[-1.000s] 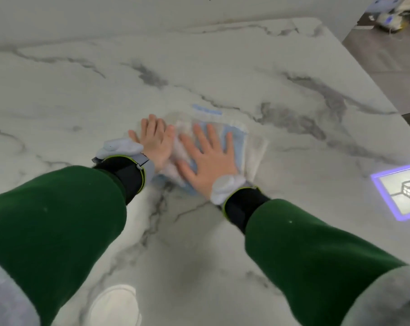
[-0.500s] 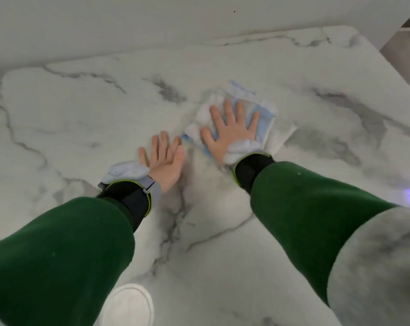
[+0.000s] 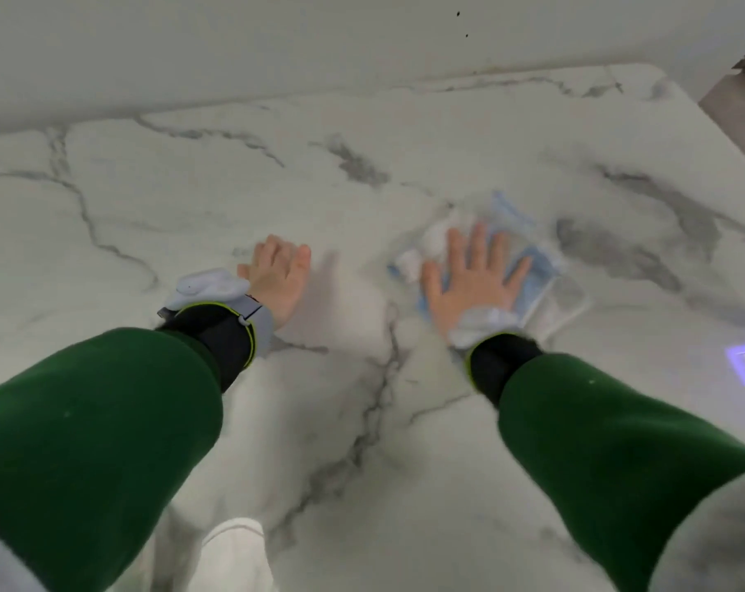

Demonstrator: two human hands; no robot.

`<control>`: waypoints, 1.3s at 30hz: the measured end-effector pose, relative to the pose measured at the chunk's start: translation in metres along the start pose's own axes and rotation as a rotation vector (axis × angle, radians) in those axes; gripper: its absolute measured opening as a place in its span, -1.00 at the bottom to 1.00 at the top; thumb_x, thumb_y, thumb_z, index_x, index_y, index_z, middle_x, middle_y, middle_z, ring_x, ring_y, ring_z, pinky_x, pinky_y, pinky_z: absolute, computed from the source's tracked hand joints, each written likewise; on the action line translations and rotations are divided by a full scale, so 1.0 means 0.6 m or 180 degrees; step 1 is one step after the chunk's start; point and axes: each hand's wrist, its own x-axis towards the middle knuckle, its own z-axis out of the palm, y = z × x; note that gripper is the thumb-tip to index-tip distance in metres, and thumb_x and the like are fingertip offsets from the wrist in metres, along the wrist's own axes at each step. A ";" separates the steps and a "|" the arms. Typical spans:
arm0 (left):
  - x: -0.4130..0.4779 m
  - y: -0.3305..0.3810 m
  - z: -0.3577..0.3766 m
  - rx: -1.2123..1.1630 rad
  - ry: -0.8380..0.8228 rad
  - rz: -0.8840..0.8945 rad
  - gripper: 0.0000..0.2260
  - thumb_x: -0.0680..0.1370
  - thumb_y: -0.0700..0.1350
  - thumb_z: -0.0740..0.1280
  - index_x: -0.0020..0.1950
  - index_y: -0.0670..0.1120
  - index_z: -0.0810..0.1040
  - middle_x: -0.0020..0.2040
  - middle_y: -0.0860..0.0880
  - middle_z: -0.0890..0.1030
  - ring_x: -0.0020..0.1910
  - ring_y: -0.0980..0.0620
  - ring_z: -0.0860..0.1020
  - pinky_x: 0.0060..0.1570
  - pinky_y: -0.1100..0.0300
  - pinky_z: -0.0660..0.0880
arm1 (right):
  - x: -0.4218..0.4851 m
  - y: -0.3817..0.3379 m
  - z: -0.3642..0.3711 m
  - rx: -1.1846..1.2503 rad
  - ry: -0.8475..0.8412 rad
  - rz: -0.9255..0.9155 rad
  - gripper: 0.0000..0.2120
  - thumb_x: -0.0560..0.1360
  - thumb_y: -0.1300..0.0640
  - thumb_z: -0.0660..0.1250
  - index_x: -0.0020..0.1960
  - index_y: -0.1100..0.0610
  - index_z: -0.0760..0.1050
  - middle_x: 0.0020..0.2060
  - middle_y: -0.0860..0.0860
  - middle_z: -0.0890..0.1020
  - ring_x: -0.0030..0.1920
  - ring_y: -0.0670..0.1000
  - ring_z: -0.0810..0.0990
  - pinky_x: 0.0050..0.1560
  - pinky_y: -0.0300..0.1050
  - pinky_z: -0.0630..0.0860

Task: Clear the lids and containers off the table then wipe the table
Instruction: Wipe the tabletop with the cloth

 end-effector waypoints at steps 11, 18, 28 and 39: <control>0.023 -0.109 -0.039 0.0605 -0.0169 0.0090 -0.47 0.66 0.10 -0.13 0.55 -0.16 0.03 0.58 -0.09 -0.10 0.57 -0.07 -0.12 0.50 -0.03 -0.15 | -0.139 -0.146 0.041 -0.0046 -0.0197 -0.1413 -0.42 0.55 -0.29 -0.14 0.53 -0.16 -0.06 0.55 -0.10 -0.05 0.55 0.03 -0.15 0.49 0.19 -0.28; 0.025 -0.121 -0.038 0.0500 -0.0227 0.0228 -0.52 0.67 0.03 -0.13 0.55 -0.14 0.02 0.58 -0.04 -0.09 0.57 -0.03 -0.11 0.49 0.02 -0.11 | -0.106 -0.071 0.001 0.0125 -0.0217 0.1171 -0.36 0.56 -0.26 -0.14 0.55 -0.05 -0.19 0.55 0.02 -0.18 0.54 0.12 -0.24 0.44 0.35 -0.23; 0.046 -0.167 -0.066 0.0143 0.0700 0.0191 -0.58 0.68 -0.04 -0.07 0.52 -0.11 0.18 0.54 -0.12 0.15 0.51 -0.07 0.13 0.28 0.21 -0.11 | -0.156 -0.293 0.068 0.0029 -0.0132 -0.1301 -0.40 0.56 -0.27 -0.08 0.54 -0.09 0.00 0.55 0.00 0.00 0.55 0.10 -0.14 0.47 0.27 -0.25; 0.075 -0.230 -0.052 0.0420 0.0296 -0.0084 -0.44 0.63 0.16 -0.17 0.57 -0.04 -0.17 0.58 -0.02 -0.21 0.56 -0.03 -0.24 0.43 -0.17 -0.38 | 0.055 -0.237 0.037 0.0070 -0.0062 0.0067 -0.37 0.56 -0.25 -0.14 0.55 -0.03 -0.13 0.55 0.05 -0.13 0.54 0.17 -0.21 0.42 0.37 -0.28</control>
